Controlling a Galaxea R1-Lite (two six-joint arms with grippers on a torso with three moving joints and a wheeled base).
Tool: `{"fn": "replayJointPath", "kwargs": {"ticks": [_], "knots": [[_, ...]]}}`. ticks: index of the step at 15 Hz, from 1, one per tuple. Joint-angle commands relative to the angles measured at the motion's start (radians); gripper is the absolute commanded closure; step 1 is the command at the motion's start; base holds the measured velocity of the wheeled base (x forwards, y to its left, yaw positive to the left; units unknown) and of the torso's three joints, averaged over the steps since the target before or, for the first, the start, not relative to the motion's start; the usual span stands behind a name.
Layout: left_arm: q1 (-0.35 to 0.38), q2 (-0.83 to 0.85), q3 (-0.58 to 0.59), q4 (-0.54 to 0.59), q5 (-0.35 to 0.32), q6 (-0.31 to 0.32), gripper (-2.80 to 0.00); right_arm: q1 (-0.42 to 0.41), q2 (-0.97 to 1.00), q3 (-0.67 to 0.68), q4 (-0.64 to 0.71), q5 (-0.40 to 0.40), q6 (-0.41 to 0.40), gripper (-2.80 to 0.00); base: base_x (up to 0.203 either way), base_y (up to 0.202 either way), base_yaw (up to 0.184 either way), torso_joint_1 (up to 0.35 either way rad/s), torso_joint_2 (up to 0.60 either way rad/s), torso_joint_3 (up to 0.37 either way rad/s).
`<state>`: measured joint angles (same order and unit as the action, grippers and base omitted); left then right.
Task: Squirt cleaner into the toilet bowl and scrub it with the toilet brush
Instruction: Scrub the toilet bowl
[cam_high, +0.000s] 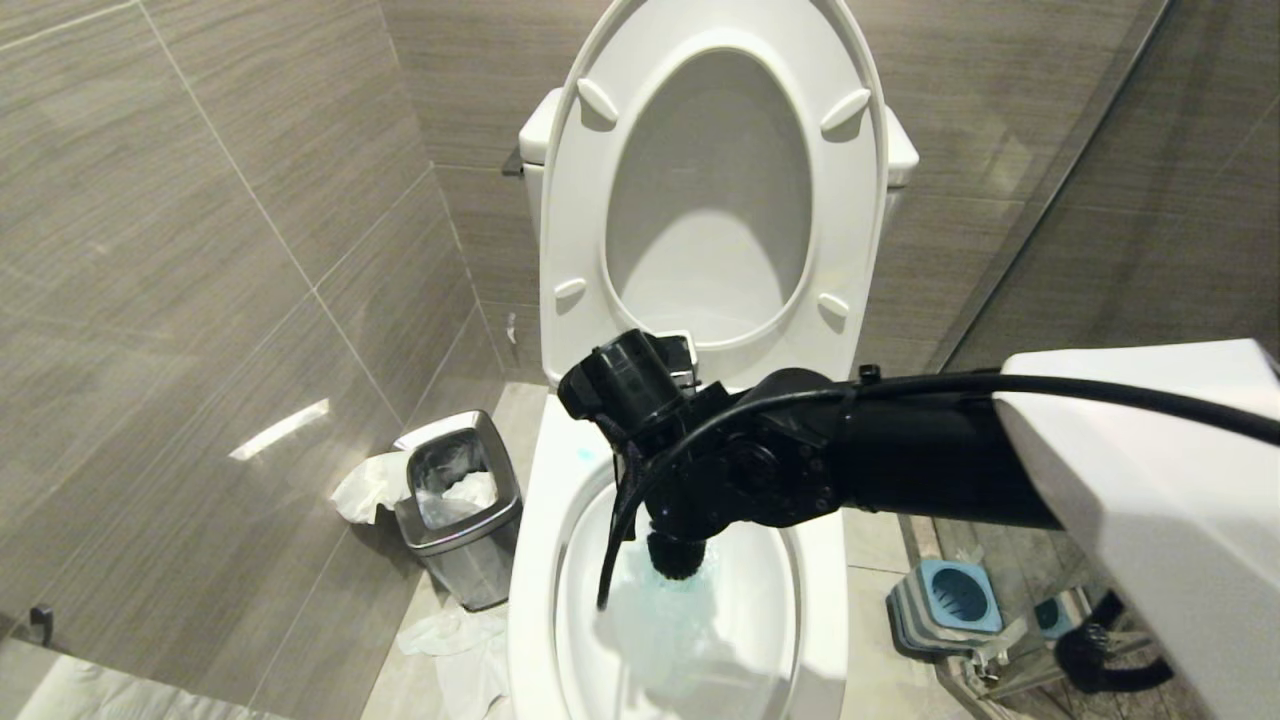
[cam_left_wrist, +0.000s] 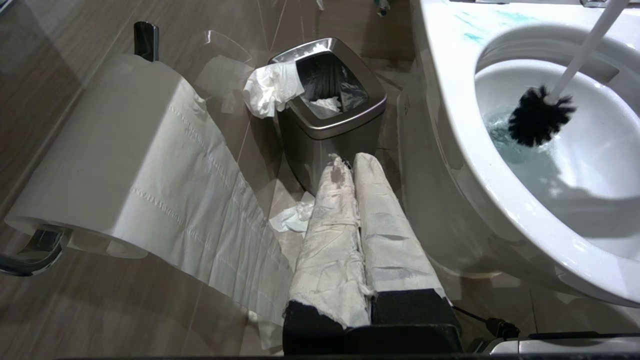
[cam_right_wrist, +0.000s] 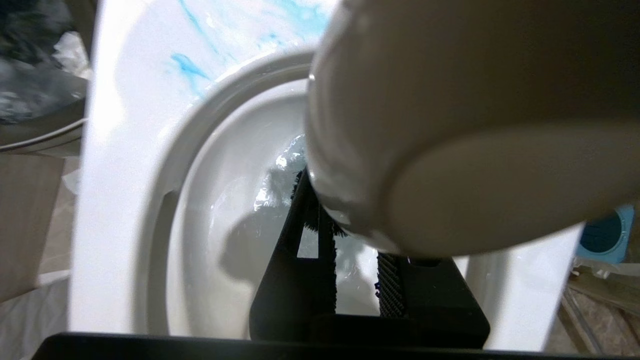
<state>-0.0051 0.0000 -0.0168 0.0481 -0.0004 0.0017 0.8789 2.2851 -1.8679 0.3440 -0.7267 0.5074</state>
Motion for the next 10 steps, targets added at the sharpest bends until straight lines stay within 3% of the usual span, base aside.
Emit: {"fn": "replayJointPath", "kwargs": {"ticks": [1,5,10], "knots": [[0.001,0.000,0.000,0.001,0.000,0.000,0.00,-0.013,0.129,-0.035,-0.012,-0.005,0.003,0.00,0.000,0.000,0.000,0.000,0.00,0.000],[0.001,0.002,0.000,0.001,0.000,0.000,0.00,-0.017,0.112,-0.053,-0.012,-0.007,0.003,0.00,0.000,0.000,0.000,0.000,0.00,0.000],[0.001,0.002,0.000,0.001,0.000,0.000,0.00,0.008,-0.206,0.042,0.013,-0.009,-0.004,0.00,0.000,0.000,0.000,0.000,0.00,0.000]]}}
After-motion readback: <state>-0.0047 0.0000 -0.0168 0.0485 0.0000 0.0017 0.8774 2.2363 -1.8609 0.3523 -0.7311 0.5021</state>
